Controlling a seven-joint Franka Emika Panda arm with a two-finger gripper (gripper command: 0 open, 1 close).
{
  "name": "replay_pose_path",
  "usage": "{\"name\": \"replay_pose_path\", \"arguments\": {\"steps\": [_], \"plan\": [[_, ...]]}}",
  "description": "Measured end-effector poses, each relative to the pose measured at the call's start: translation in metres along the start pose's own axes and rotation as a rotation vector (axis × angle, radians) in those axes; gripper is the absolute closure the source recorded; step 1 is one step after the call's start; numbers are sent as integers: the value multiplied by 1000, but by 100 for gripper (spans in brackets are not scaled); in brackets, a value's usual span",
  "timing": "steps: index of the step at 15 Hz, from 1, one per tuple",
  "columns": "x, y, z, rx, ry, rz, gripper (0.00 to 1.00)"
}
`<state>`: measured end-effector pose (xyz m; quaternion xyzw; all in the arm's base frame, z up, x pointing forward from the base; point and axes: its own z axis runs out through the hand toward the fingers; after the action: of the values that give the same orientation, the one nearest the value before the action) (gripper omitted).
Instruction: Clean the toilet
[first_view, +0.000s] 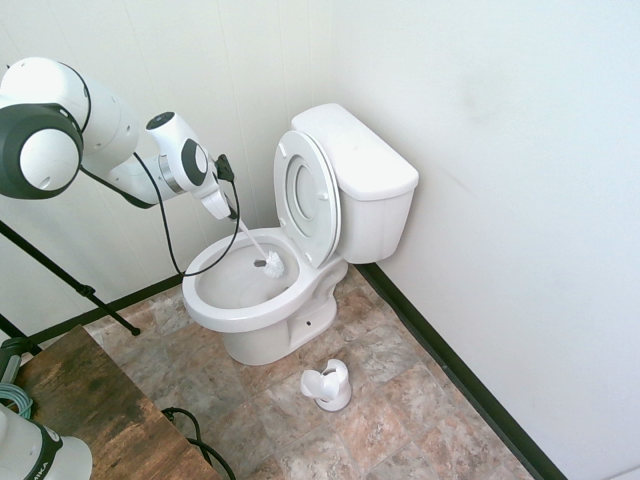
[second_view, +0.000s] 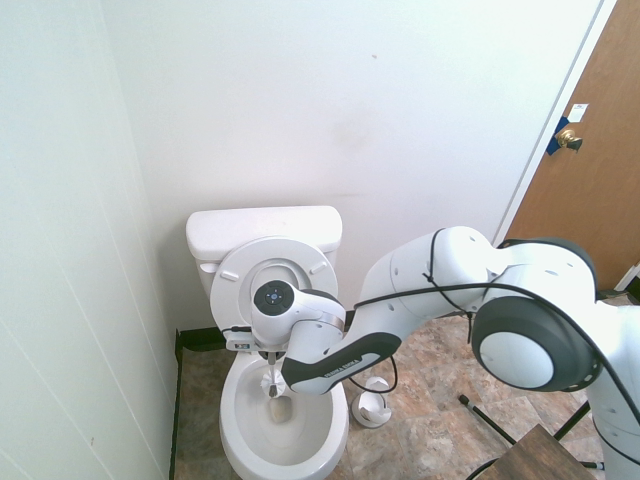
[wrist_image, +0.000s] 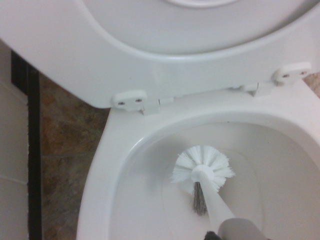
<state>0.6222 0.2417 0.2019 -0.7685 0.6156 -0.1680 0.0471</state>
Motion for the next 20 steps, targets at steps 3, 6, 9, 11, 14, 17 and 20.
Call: {"name": "replay_pose_path", "arguments": {"steps": [3,6,9,11,14,17,20], "plan": [[-4,-8,21,-27,17,14,100],[-12,-12,43,-52,31,11,100],[-26,-23,48,-58,36,-6,100],[-43,-30,47,-65,44,-27,100],[-70,-29,49,-70,46,-74,100],[-94,-19,46,-76,36,-146,100],[-108,9,41,-107,21,-214,100]]}}
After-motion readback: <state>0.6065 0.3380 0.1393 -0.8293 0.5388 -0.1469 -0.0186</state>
